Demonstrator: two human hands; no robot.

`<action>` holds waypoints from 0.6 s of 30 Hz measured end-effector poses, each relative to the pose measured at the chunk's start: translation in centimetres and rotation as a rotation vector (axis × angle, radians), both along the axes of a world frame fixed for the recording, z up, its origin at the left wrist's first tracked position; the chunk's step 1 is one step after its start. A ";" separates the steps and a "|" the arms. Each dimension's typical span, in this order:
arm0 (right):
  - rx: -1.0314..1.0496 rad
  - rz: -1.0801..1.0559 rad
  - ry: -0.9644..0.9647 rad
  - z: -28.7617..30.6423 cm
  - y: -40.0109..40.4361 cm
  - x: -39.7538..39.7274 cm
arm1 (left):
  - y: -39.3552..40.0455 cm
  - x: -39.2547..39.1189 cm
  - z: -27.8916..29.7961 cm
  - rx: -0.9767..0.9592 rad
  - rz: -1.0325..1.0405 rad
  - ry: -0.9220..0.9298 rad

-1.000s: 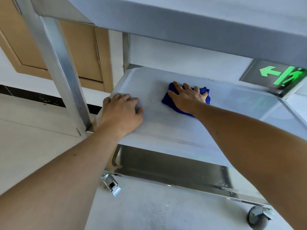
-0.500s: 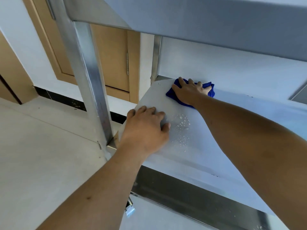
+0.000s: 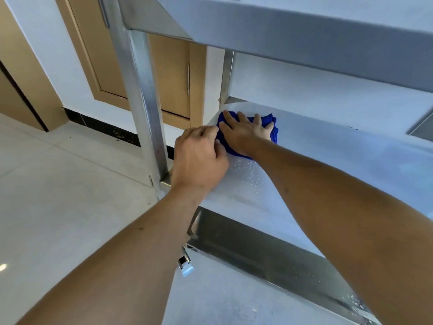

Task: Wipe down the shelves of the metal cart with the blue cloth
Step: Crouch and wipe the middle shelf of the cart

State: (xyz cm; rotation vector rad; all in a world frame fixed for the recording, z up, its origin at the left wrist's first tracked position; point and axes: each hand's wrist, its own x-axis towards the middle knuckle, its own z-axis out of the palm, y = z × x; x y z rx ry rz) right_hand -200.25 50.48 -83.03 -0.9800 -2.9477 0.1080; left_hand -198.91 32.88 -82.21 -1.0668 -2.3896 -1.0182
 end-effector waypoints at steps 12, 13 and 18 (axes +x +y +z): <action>-0.044 0.120 0.030 0.0 -9.4 9.8 | -0.2 -0.6 0.5 0.276 0.027 -0.372; -0.050 0.117 0.031 -0.1 -10.0 10.3 | -0.3 -0.7 0.4 0.300 0.022 -0.405; -0.047 0.132 0.041 0.0 -12.7 12.1 | -1.0 -1.0 0.5 0.310 0.008 -0.477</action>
